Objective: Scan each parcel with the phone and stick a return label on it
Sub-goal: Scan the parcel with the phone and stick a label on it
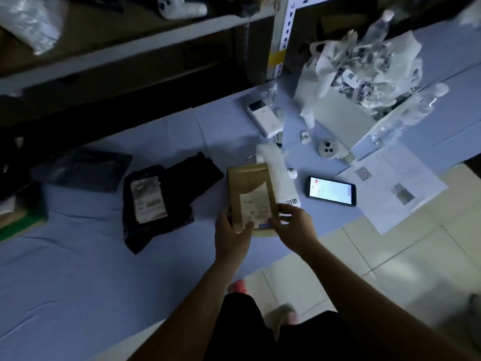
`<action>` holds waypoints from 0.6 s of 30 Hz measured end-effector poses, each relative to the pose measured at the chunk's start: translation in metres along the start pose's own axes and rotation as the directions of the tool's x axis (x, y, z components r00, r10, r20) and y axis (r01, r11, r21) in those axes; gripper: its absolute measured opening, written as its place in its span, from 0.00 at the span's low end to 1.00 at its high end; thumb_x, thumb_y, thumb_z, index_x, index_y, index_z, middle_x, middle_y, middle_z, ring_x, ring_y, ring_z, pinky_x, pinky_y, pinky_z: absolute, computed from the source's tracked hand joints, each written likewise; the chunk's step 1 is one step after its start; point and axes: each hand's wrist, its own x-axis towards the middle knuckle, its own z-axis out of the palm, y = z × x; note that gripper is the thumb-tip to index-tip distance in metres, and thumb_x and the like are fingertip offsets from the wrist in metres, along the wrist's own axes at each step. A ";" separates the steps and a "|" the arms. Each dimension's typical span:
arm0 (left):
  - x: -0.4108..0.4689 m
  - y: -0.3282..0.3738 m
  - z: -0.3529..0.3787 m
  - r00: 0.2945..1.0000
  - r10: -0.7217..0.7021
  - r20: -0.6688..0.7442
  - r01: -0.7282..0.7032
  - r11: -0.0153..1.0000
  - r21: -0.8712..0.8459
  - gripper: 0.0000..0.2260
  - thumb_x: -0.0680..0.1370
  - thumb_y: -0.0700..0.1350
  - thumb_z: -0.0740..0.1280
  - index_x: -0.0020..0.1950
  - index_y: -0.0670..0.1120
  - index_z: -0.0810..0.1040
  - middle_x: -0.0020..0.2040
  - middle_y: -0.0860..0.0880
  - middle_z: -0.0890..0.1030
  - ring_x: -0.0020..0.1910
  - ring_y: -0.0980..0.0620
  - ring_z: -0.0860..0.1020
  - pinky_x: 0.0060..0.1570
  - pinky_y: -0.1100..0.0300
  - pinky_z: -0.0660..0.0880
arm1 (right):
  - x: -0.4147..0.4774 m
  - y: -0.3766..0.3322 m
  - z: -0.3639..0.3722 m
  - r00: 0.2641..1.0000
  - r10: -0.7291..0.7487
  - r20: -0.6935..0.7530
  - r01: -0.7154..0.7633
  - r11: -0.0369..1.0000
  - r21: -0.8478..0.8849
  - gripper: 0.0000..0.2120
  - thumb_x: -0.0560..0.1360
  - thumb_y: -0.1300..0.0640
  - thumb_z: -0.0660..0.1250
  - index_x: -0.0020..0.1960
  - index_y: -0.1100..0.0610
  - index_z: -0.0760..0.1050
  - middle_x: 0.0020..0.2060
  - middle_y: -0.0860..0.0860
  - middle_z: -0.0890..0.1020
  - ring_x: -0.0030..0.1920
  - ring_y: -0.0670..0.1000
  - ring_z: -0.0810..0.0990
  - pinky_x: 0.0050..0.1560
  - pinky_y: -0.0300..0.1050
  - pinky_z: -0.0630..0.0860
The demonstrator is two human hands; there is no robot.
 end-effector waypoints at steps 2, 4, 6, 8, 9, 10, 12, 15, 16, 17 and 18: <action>0.001 0.001 0.007 0.998 -0.031 -0.059 0.033 0.999 0.039 0.29 0.70 0.49 0.79 0.67 0.52 0.70 0.62 0.49 0.79 0.60 0.51 0.79 0.58 0.53 0.77 | 0.009 0.006 -0.010 0.999 -0.005 0.043 0.005 1.000 -0.004 0.18 0.72 0.50 0.75 0.62 0.48 0.81 0.49 0.44 0.86 0.47 0.43 0.83 0.50 0.41 0.78; 0.004 0.000 0.011 0.995 -0.062 -0.078 0.066 0.997 0.045 0.36 0.66 0.52 0.82 0.70 0.49 0.70 0.62 0.50 0.79 0.60 0.52 0.80 0.59 0.53 0.77 | 0.027 0.010 -0.026 0.999 -0.052 0.014 0.052 0.999 -0.013 0.20 0.72 0.51 0.76 0.63 0.50 0.81 0.53 0.46 0.85 0.46 0.44 0.83 0.50 0.41 0.77; 0.007 -0.001 0.017 0.990 -0.094 -0.106 0.099 0.994 0.046 0.40 0.63 0.54 0.83 0.71 0.50 0.69 0.63 0.51 0.79 0.60 0.53 0.79 0.60 0.52 0.77 | 0.051 0.014 -0.047 0.990 -0.134 -0.041 0.132 0.990 -0.045 0.20 0.72 0.55 0.77 0.63 0.55 0.80 0.54 0.49 0.85 0.44 0.46 0.83 0.48 0.39 0.75; 0.006 -0.001 0.026 0.983 -0.110 -0.150 0.119 0.991 0.055 0.40 0.62 0.53 0.83 0.71 0.49 0.70 0.63 0.51 0.79 0.61 0.51 0.79 0.60 0.51 0.77 | 0.074 0.024 -0.069 0.973 -0.225 -0.054 0.213 0.961 -0.176 0.20 0.70 0.57 0.77 0.61 0.58 0.80 0.53 0.53 0.84 0.47 0.52 0.82 0.48 0.40 0.73; 0.005 0.000 0.031 0.977 -0.112 -0.180 0.124 0.991 0.056 0.39 0.63 0.51 0.84 0.70 0.48 0.72 0.62 0.50 0.80 0.60 0.50 0.80 0.59 0.51 0.78 | 0.085 0.029 -0.079 0.966 -0.256 -0.025 0.241 0.934 -0.265 0.20 0.70 0.57 0.77 0.61 0.58 0.80 0.53 0.55 0.83 0.51 0.56 0.81 0.50 0.43 0.73; 0.003 0.002 0.035 0.970 -0.116 -0.214 0.130 0.990 0.049 0.37 0.63 0.49 0.84 0.69 0.46 0.73 0.61 0.48 0.81 0.60 0.48 0.80 0.58 0.51 0.78 | 0.095 0.035 -0.090 0.962 -0.272 0.026 0.264 0.897 -0.355 0.22 0.69 0.55 0.77 0.62 0.58 0.79 0.55 0.57 0.82 0.54 0.59 0.79 0.52 0.46 0.73; -0.003 0.007 0.045 0.953 -0.125 -0.275 0.139 0.990 0.032 0.37 0.63 0.46 0.84 0.69 0.44 0.74 0.63 0.46 0.80 0.60 0.46 0.79 0.58 0.48 0.78 | 0.112 0.048 -0.109 0.954 -0.262 0.145 0.299 0.804 -0.515 0.31 0.69 0.49 0.77 0.68 0.56 0.73 0.62 0.58 0.77 0.62 0.61 0.73 0.59 0.52 0.72; -0.015 0.012 0.057 0.911 -0.150 -0.384 0.178 0.983 0.038 0.37 0.64 0.49 0.84 0.70 0.46 0.73 0.65 0.45 0.79 0.62 0.44 0.78 0.60 0.45 0.77 | 0.132 0.068 -0.132 0.935 -0.197 0.295 0.353 0.618 -0.702 0.45 0.68 0.38 0.75 0.77 0.53 0.60 0.70 0.55 0.69 0.70 0.60 0.67 0.66 0.56 0.70; -0.019 0.013 0.061 0.890 -0.166 -0.424 0.196 0.980 0.028 0.37 0.64 0.52 0.84 0.70 0.47 0.73 0.64 0.46 0.80 0.61 0.44 0.78 0.60 0.46 0.77 | 0.137 0.073 -0.136 0.927 -0.194 0.322 0.373 0.584 -0.722 0.45 0.68 0.36 0.75 0.76 0.53 0.59 0.70 0.55 0.68 0.70 0.60 0.66 0.65 0.56 0.71; -0.023 0.014 0.064 0.873 -0.186 -0.452 0.215 0.976 0.015 0.39 0.63 0.55 0.83 0.69 0.48 0.73 0.63 0.47 0.80 0.61 0.44 0.78 0.60 0.46 0.78 | 0.142 0.077 -0.140 0.919 -0.203 0.338 0.392 0.569 -0.723 0.44 0.68 0.36 0.75 0.75 0.54 0.60 0.70 0.55 0.68 0.70 0.59 0.67 0.64 0.56 0.72; -0.028 0.015 0.068 0.859 -0.214 -0.464 0.238 0.971 -0.007 0.42 0.61 0.58 0.83 0.70 0.49 0.72 0.63 0.47 0.80 0.61 0.45 0.78 0.60 0.46 0.77 | 0.147 0.079 -0.143 0.910 -0.228 0.346 0.413 0.564 -0.715 0.42 0.69 0.37 0.75 0.73 0.54 0.62 0.68 0.55 0.69 0.68 0.59 0.68 0.62 0.56 0.73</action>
